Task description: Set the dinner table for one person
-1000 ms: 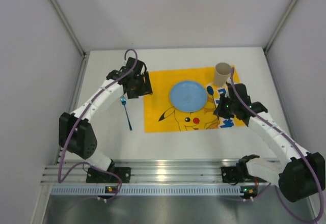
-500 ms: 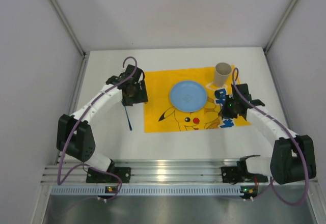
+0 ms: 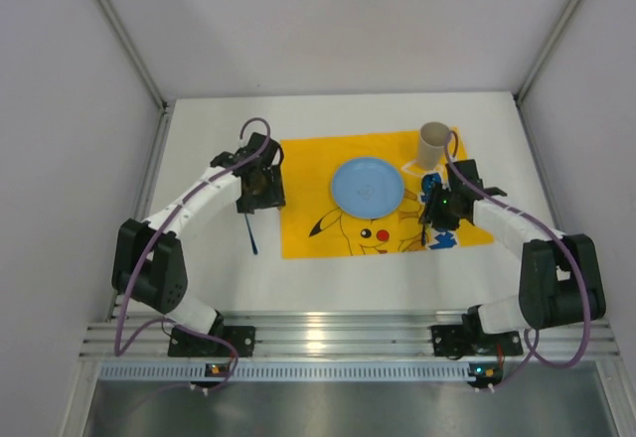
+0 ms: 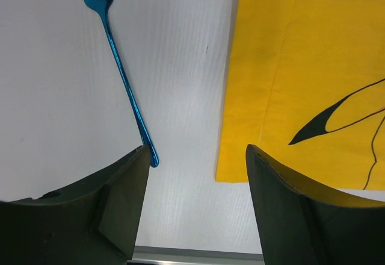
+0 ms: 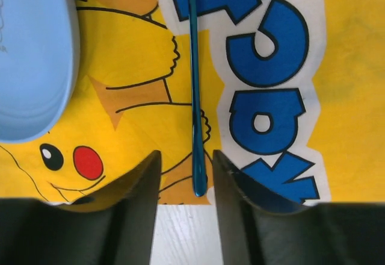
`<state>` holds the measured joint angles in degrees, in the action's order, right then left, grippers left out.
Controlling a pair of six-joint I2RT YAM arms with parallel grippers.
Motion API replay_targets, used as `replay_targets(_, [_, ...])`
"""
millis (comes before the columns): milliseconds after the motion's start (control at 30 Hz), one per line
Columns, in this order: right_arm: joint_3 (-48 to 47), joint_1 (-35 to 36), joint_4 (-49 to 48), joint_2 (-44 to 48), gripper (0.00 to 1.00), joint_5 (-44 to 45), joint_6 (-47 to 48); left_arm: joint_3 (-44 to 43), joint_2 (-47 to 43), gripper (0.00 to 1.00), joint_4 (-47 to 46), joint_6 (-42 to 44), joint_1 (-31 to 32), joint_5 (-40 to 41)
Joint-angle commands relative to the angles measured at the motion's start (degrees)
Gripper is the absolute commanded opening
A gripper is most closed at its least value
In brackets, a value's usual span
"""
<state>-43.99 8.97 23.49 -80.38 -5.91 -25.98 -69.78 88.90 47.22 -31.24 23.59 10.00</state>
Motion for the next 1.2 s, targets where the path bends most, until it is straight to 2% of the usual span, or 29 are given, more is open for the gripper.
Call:
replay_targets(0, [-2.2,-0.8,-0.6,-0.1,0.45,2.0,1.7,2.0,1.0,0.70,1.0,1.0,-0.5,2.2])
replay_targets(67, [-2.7,-0.8,0.3,0.0,0.51,4.0,2.2,3.0,1.1,0.70,0.6,1.1,-0.7,2.4])
replay_targets(200, [-5.1,-1.5,5.1,1.4,0.52,7.6,3.0,3.2,1.9,0.70,1.4,0.8,-1.3,3.7])
replay_targets(400, [-8.5,-2.2,12.2,5.9,0.49,9.7,4.5,4.6,3.0,0.70,0.7,1.2,-4.3,5.4])
replay_targets(600, [-9.0,-2.2,16.8,11.8,0.47,7.6,3.7,6.8,5.3,0.69,-4.4,3.7,-8.4,5.6])
replay_targets(833, [-9.9,-2.2,20.6,14.0,0.43,6.6,3.9,6.3,11.8,0.66,-11.2,7.3,-12.5,3.5])
replay_targets(967, [-11.9,-2.2,22.7,14.2,0.42,7.4,4.5,5.8,14.9,0.57,-14.3,9.1,-13.0,3.1])
replay_targets(1000, [-12.3,-2.1,23.0,14.0,0.42,7.7,4.6,5.7,15.5,0.54,-15.0,9.2,-13.1,3.1])
replay_targets(1033, [-12.5,-2.1,23.2,13.8,0.42,7.8,4.9,5.9,16.6,0.46,-15.5,9.5,-13.5,2.7])
replay_targets(1167, [-14.5,-2.2,24.7,12.8,0.40,8.4,5.2,6.8,19.1,0.36,-18.0,9.5,-14.9,0.0])
